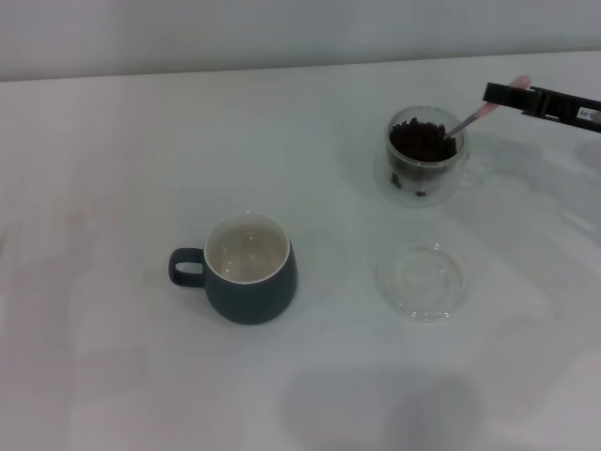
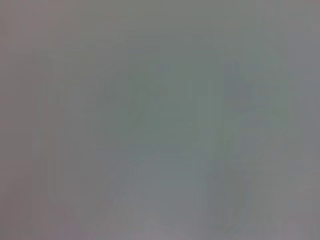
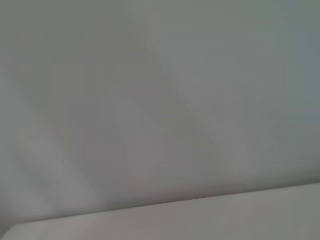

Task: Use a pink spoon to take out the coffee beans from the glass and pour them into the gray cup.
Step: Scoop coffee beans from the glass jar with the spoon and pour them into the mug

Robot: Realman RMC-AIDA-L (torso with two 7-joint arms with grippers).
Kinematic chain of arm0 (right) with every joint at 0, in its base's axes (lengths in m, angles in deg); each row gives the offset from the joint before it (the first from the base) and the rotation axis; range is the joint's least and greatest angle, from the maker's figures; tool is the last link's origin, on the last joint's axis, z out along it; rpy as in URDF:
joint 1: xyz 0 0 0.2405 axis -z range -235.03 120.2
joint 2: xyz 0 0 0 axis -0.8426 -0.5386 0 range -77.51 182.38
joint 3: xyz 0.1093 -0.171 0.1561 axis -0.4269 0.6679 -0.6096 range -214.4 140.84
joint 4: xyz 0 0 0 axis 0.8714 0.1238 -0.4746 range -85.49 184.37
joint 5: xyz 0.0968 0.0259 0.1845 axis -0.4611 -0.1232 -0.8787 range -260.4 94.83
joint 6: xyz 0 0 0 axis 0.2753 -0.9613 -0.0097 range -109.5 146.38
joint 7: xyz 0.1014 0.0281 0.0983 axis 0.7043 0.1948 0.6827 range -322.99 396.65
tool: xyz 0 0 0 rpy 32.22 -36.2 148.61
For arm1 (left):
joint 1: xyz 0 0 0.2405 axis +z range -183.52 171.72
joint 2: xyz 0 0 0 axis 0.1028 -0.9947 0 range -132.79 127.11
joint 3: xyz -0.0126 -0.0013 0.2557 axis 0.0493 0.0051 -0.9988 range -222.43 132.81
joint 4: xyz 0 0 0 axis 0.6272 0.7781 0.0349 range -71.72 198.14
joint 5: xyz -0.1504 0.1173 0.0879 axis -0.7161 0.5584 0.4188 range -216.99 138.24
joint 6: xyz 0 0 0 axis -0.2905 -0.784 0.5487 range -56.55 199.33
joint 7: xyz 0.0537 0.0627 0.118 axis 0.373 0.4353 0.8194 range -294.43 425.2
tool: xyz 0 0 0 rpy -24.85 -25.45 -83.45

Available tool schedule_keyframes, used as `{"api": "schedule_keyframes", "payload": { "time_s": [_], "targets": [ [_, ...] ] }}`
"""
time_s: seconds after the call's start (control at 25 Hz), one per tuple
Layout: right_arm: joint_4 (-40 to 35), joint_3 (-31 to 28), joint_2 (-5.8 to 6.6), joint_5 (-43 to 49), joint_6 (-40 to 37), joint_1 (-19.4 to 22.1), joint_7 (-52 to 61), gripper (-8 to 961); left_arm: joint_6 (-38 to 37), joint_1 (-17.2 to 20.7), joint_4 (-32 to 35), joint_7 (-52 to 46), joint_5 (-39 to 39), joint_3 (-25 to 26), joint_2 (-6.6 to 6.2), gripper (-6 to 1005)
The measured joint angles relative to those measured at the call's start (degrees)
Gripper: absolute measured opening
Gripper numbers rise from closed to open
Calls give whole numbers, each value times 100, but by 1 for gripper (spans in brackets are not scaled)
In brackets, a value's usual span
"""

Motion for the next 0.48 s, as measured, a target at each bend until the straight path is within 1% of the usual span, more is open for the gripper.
{"api": "schedule_keyframes", "payload": {
  "time_s": [0.08,0.24,0.48],
  "targets": [
    [-12,-1,39,162,-142,-37,322,144,0,-10,-3,0,0,0,0,799],
    [-18,-1,107,343,-173,-96,753,145,0,-21,-9,0,0,0,0,798],
    [-17,-15,131,352,-183,-95,1198,145,0,-28,-11,0,0,0,0,798]
  ]
}}
